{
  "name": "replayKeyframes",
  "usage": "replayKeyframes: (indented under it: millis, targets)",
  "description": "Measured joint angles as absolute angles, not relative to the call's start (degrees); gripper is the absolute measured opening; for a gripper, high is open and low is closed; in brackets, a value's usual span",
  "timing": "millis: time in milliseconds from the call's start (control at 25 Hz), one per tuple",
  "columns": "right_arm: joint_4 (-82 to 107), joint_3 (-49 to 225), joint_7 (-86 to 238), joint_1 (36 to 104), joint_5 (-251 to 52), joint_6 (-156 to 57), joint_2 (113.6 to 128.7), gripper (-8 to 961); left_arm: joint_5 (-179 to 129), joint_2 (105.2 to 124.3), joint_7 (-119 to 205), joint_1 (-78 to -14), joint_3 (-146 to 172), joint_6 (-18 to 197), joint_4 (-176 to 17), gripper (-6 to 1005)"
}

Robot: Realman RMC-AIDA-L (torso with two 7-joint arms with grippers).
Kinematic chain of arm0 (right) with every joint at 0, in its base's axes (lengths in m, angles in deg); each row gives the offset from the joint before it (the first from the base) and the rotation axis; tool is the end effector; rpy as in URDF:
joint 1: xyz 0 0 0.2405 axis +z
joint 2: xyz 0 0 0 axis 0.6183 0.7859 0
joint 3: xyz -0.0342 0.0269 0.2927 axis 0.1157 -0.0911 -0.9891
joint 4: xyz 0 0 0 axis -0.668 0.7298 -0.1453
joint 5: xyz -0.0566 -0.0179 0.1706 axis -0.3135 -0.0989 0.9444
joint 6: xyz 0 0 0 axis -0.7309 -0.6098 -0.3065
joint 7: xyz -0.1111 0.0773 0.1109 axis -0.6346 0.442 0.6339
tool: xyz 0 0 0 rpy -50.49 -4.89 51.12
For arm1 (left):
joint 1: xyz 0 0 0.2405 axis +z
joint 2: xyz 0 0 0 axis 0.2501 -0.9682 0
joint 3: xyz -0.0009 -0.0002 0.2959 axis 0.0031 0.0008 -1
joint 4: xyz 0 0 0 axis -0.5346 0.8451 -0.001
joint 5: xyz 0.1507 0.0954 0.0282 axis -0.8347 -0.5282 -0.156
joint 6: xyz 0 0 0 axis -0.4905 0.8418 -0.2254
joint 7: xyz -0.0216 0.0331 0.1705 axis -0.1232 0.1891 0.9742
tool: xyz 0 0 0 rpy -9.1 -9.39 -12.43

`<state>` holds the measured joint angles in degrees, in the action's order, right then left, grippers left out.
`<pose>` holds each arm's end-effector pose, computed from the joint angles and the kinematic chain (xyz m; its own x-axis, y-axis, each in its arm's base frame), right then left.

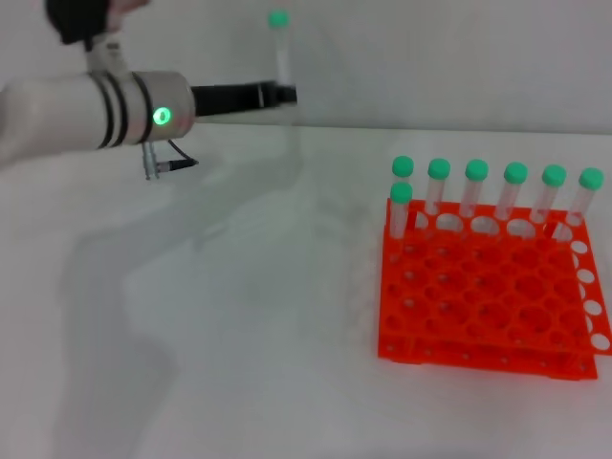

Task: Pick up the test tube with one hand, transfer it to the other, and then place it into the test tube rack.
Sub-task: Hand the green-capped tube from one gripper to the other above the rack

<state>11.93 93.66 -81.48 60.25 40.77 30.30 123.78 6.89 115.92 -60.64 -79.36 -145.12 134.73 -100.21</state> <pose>0.4130 0.3361 0.0887 0.5990 0.1514 -0.7863 -0.7986 0.1847 -0.5728 -0.1790 0.5117 -0.0418 0.4609 0.6064 0.6479 0.8758 -0.4288 -0.2217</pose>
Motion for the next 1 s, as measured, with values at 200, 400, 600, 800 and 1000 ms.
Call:
replayKeyframes:
  millis: [200,400,600,800,1000]
  targets:
    - [12.2,89.9,-75.2,59.4,40.8,30.5,123.81,828,38.6,117.95,-33.8,-70.1,-145.1,141.8,-93.3,211]
    - [9.5,91.9,-68.2,58.3,39.5,30.2,123.31,827,49.3,118.89,-14.9,-65.4,-145.1,149.4,-83.5,215]
    - [1.0,100.0,-57.6,55.8,35.4,30.9,122.38,826,41.1,119.38,-2.2,-65.2,-145.1,150.2,-73.5,219]
    - [-5.4,106.9,-45.3,53.6,29.3,40.7,118.41,820,32.2,119.72,4.6,-67.0,-145.0,146.6,-66.5,223]
    - [-8.2,108.3,-40.3,54.7,21.7,53.8,114.80,812,27.9,120.07,6.7,-68.7,-144.9,142.7,-63.3,227]
